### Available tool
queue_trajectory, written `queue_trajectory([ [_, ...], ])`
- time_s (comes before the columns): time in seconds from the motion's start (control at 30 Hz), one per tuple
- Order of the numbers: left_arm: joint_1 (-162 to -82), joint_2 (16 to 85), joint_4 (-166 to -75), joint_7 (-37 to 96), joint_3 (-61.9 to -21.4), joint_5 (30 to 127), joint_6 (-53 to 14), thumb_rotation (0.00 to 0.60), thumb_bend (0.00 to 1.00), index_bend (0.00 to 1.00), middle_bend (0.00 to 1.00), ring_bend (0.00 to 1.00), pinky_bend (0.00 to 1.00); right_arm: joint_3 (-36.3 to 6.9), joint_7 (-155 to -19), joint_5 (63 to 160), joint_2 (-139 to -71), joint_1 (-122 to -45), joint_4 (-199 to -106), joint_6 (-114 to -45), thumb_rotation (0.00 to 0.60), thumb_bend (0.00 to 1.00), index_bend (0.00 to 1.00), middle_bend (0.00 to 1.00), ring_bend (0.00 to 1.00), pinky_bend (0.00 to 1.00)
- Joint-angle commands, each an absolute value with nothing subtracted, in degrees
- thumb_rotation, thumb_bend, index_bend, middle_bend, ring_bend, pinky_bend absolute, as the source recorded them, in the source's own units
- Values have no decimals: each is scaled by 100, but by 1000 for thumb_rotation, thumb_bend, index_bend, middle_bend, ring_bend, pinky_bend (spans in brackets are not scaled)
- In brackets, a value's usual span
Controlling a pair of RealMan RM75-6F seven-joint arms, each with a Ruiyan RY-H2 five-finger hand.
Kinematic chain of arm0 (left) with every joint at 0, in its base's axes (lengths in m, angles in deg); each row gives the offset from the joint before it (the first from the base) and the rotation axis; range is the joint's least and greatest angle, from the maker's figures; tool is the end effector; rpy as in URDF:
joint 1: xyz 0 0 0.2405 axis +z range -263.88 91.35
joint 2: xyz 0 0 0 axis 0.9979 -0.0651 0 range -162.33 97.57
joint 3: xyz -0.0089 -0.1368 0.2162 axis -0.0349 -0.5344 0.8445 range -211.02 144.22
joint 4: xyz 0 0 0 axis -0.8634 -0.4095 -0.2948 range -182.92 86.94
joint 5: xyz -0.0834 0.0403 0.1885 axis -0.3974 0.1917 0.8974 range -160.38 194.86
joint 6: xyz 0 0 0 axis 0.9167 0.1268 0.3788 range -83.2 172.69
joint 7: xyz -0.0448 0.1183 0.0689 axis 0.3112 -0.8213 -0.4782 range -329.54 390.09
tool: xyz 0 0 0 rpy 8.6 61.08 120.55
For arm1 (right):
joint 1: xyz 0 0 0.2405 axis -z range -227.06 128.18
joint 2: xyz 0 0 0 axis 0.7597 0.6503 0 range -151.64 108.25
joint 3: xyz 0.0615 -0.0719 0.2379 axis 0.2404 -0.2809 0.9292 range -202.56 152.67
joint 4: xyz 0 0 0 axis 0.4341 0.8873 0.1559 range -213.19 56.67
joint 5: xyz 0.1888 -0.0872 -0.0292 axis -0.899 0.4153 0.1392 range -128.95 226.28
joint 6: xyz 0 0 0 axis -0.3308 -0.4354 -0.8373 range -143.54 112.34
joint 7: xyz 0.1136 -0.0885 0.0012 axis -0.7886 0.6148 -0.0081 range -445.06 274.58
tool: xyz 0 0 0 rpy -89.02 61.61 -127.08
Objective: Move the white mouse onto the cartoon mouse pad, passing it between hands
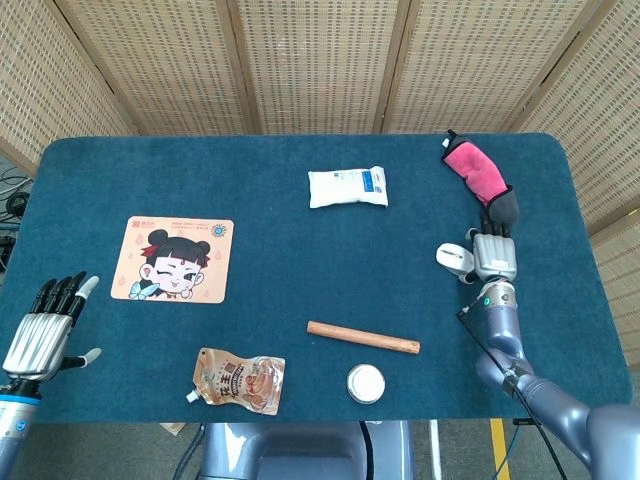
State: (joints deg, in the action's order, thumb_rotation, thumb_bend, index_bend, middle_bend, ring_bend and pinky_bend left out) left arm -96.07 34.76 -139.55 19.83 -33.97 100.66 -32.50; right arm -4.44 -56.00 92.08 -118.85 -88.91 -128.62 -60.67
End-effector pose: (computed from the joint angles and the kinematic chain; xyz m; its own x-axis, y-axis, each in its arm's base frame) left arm -0.3091 0.1974 0.1218 0.5253 0.1393 0.8394 0.8508 -0.0714 -0.5206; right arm -0.2925 -0.4133 0.0219 0.5021 -0.2829 0.8172 -0.8083 0.1826 0.5598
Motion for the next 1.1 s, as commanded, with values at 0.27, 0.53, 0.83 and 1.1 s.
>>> queue_trajectory([
  [0.27, -9620, 3463, -13976, 2005, -3363, 10117, -3225, 600, 0, 0, 0, 0, 0, -499, -5459, 8995, -11857, -8936, -12919, -6041, 600, 2, 311, 0, 0, 0],
  [0.53, -9639, 3473, -13970, 1993, -3347, 10132, -3192, 600, 0, 0, 0, 0, 0, -581, -5539, 9000, -11940, -8999, -12779, -6018, 600, 2, 351, 0, 0, 0],
  [0.83, -9659, 3485, -13963, 1994, -3338, 10147, -3166, 600, 0, 0, 0, 0, 0, -637, -5717, 9170, -12010, -9029, -12724, -6115, 600, 2, 385, 0, 0, 0],
  [1.1, -9680, 3487, -13960, 2006, -3335, 10148, -3137, 600, 0, 0, 0, 0, 0, -679, -5734, 9198, -12049, -9036, -12682, -6168, 600, 2, 439, 0, 0, 0],
])
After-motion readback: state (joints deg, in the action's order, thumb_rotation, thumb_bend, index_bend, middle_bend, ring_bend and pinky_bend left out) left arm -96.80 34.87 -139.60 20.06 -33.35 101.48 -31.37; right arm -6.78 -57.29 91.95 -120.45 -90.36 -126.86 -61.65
